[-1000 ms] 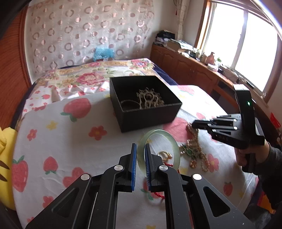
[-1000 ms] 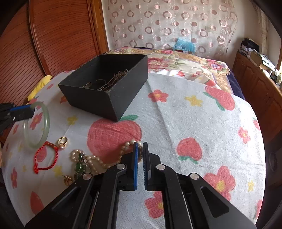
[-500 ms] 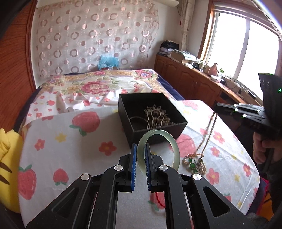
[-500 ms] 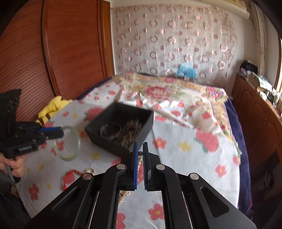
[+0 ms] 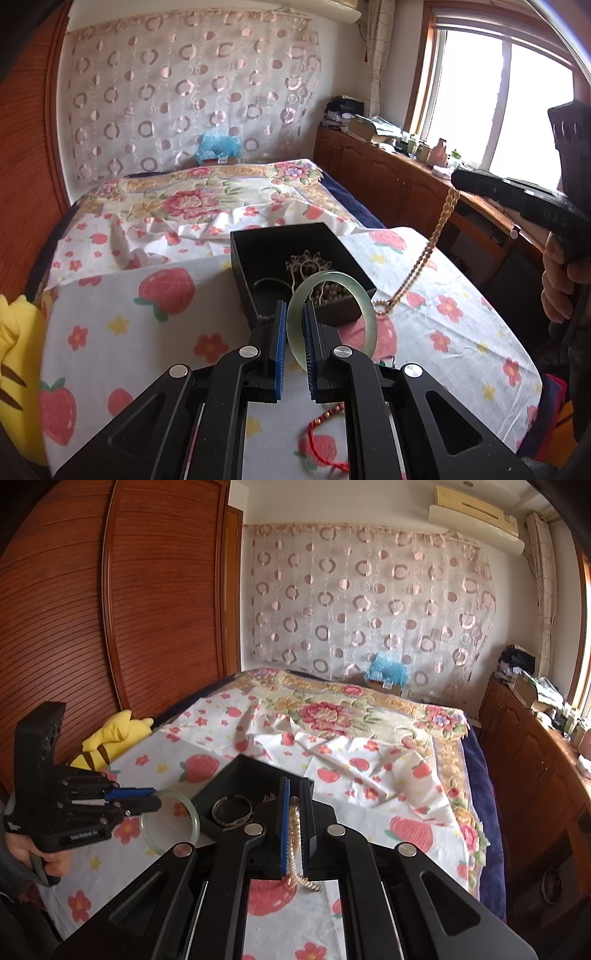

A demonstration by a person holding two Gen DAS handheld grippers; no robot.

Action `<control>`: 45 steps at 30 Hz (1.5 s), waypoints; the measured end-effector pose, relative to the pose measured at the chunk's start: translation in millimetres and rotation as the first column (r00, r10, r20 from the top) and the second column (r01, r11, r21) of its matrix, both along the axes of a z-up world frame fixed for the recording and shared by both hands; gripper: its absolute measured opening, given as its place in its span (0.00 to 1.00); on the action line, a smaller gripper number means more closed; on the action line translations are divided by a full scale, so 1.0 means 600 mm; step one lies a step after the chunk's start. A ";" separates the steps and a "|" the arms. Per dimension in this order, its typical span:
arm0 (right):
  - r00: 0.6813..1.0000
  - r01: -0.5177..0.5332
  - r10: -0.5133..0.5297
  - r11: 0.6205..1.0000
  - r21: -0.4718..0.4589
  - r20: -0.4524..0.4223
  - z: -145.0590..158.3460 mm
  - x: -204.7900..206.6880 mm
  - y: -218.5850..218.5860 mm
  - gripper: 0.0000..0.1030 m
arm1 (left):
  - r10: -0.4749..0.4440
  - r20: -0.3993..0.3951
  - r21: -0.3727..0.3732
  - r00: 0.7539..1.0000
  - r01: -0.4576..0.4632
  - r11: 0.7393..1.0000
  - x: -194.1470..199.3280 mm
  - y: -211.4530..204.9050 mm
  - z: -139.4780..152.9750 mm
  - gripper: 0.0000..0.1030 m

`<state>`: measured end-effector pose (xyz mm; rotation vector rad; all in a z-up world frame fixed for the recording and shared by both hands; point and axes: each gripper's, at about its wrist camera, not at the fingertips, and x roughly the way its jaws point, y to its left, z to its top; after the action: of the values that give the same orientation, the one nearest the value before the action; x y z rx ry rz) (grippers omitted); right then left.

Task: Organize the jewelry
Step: 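Lift the jade bangle with the left tool while the right tool grasps the tan bead necklace, then lower the jade bangle into the black box with the left tool while the right tool lowers the necklace in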

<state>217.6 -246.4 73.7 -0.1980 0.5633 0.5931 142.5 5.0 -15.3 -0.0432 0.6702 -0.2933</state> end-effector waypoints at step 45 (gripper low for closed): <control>0.994 -0.106 0.105 0.994 -0.024 -0.037 -0.002 0.062 0.102 0.06 | 0.052 0.006 0.020 0.999 -0.052 0.998 0.098 0.021 0.009 0.08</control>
<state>255.1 -184.9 72.5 -0.2435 0.5976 0.6927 201.4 17.6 -9.7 -0.0409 0.6656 -0.2369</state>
